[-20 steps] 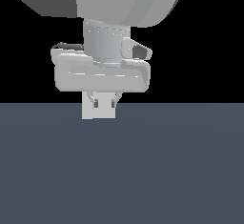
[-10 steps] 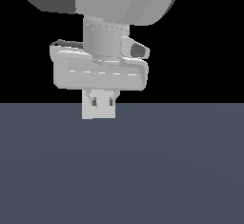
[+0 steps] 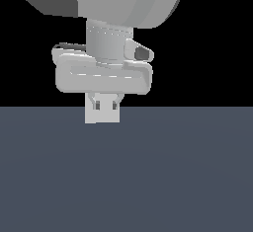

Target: Plug the charger into the wall socket.

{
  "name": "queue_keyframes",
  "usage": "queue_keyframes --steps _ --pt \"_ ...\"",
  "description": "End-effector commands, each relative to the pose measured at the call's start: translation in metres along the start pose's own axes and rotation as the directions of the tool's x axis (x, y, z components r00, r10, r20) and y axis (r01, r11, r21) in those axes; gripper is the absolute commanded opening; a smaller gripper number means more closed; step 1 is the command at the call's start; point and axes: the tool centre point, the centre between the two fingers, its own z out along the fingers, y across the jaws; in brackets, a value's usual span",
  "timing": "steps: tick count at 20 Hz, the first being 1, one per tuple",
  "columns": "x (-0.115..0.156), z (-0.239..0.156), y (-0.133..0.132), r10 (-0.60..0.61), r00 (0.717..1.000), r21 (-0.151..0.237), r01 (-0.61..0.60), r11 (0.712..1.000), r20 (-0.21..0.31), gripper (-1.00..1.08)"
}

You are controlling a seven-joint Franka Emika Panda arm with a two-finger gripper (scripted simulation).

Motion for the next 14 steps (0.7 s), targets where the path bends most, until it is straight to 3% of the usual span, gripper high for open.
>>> queue_keyframes --steps 1,14 --pt "0.005 0.002 0.0 0.0 1.0 0.0 0.0 1.0 0.0 -1.0" --pt "0.039 0.021 -0.001 -0.002 1.0 0.002 0.002 1.0 0.001 -1.0"
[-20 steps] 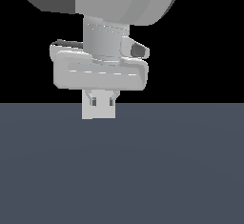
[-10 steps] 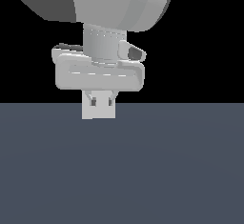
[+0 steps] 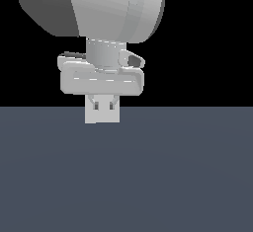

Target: Plug the charger into the wall socket.

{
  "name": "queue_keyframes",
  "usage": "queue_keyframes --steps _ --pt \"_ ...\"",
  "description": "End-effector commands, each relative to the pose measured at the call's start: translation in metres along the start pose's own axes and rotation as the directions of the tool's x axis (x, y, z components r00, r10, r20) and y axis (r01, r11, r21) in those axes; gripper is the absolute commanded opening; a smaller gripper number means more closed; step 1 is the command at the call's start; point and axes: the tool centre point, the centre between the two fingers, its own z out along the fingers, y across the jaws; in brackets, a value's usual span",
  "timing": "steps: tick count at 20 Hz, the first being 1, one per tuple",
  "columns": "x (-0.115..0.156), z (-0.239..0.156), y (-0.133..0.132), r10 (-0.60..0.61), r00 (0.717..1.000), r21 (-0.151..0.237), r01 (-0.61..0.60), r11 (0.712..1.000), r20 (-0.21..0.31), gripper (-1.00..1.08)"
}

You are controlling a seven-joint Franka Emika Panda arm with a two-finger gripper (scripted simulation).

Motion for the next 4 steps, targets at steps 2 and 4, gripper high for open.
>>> queue_keyframes --steps 2,4 --pt "0.0033 0.0018 0.0001 -0.001 1.0 0.0 0.001 1.0 0.0 -1.0" --pt "0.003 0.0017 0.0001 -0.001 1.0 -0.001 0.001 1.0 0.0 -1.0"
